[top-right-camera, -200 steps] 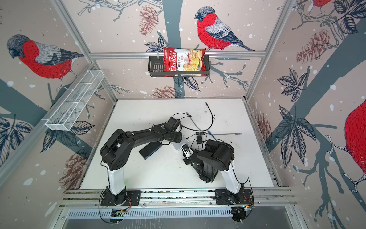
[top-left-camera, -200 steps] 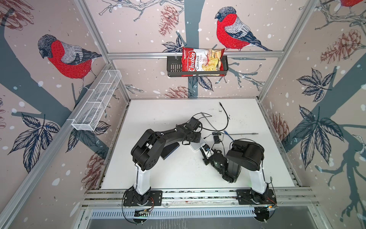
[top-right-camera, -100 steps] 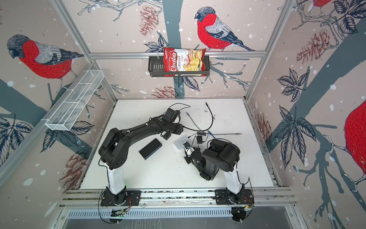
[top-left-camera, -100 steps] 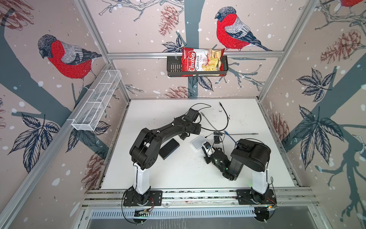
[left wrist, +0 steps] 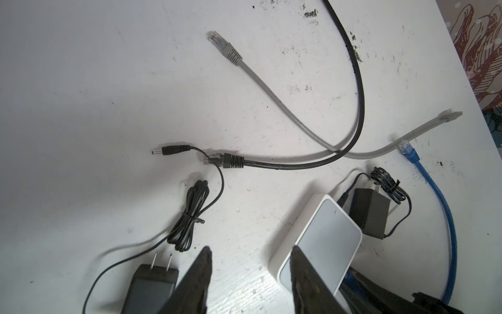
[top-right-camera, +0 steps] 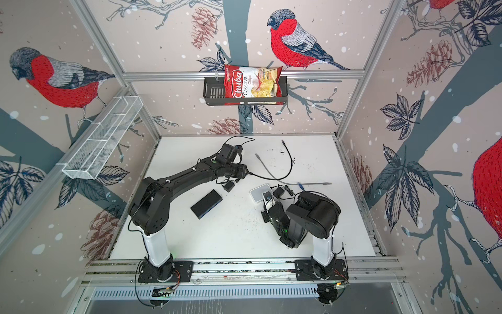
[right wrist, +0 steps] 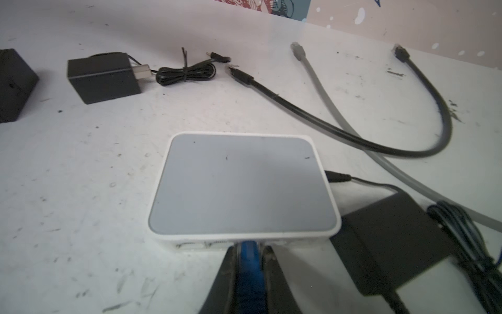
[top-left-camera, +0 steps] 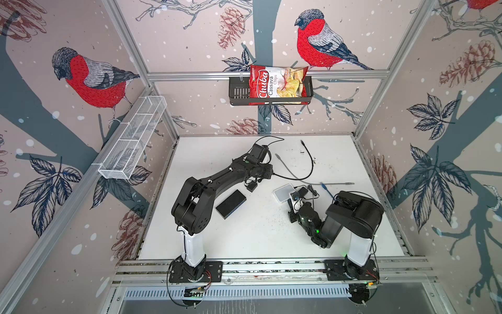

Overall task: Insert the plug into the switch port
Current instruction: 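Open the right gripper off the blue plug and lift it away, then move the right gripper over the router while left gripper holds it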

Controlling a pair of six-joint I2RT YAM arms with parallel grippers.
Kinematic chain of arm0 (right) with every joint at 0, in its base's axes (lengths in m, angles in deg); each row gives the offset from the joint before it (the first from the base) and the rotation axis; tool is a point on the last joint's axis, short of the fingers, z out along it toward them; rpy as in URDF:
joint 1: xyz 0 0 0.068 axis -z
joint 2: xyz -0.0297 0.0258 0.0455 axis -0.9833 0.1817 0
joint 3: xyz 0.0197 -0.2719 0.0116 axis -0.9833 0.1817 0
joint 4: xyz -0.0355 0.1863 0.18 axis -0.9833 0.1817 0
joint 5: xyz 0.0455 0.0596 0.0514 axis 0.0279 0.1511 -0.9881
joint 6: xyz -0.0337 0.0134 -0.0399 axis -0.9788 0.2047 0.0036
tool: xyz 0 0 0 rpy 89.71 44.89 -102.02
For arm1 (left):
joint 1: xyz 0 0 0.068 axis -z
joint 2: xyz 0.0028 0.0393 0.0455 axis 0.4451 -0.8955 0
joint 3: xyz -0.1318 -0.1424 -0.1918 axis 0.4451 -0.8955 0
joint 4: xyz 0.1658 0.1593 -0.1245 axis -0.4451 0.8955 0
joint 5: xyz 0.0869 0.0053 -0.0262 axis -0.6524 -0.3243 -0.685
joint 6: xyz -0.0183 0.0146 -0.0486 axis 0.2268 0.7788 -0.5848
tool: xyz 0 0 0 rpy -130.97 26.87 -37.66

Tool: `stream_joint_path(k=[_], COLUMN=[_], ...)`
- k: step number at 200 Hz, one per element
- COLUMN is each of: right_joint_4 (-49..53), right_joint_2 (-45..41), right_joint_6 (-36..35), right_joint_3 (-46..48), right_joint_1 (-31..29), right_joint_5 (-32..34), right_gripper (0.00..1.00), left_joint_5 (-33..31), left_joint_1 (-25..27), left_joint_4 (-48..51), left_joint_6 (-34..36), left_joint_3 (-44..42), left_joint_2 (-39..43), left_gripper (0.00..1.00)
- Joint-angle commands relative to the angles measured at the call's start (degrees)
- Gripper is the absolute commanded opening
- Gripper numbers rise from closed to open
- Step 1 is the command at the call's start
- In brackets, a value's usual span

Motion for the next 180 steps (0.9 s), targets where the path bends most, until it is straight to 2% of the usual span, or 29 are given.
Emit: stream_joint_path(k=[1,66,130,180], right_joint_4=[2.5,12.2,21.1,34.8], right_joint_2=[-1.7,-10.3,-14.3,-17.5], right_joint_6=[1.7,-0.5,1.4,7.2], right_joint_3=[0.4,-4.8,-8.5,-13.5], right_joint_1=[0.6,1.6,4.9,8.3], right_joint_5=[2.2,0.7,-0.7,-4.3], right_gripper=[0.19,0.19,0.19,0.30], left_joint_5=[1.3,1.1,1.1,1.4], left_joint_1=[-0.7,-1.4,-1.8,-2.2], left_joint_4=[-2.2,-3.4,-3.7,-4.3], left_joint_6=[0.8,0.5,0.3,0.3], left_joint_3=[-0.8,-3.4,-4.2,-4.8], left_joint_2=[1.0,3.2,3.8,4.2], left_gripper=[0.47,0.47,0.47,0.47])
